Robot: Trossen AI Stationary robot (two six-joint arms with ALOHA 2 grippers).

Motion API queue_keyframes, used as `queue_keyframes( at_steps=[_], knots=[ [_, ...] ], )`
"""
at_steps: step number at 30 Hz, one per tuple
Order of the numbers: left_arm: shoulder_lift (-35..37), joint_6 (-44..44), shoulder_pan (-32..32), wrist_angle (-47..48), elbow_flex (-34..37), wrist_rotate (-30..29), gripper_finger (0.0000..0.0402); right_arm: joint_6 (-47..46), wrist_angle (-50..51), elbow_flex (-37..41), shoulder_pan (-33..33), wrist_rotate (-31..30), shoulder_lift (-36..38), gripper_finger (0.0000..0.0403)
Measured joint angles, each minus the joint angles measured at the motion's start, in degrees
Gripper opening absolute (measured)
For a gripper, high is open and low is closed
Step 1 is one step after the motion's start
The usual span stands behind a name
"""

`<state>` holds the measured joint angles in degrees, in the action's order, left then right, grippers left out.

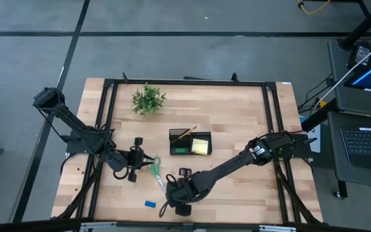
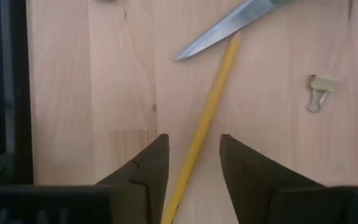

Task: Pick and place office supplies into organizer
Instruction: Put the yellow pencil into the black desk organizer

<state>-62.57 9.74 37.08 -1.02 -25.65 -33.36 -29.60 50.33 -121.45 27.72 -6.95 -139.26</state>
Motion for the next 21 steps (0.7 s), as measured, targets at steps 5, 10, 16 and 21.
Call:
queue_keyframes(
  at_steps=[5,10,16,21],
  knots=[
    [0.0,0.1,0.0,0.0,0.0,0.0,0.0052,0.1,0.0,0.0,0.1,-0.4,-2.0,0.0149],
    [0.0,0.1,0.0,0.0,0.0,0.0,0.0054,0.0,1.2,0.0,-0.2,-0.5,-3.1,0.015],
    [0.0,0.2,0.0,-0.1,0.0,0.0,0.0056,0.1,4.0,0.0,-0.7,-1.0,-3.2,0.015],
    [0.0,0.1,0.0,-0.1,0.0,0.0,0.0053,3.6,10.4,-0.1,-0.8,-1.1,-3.1,0.015]
  ],
)
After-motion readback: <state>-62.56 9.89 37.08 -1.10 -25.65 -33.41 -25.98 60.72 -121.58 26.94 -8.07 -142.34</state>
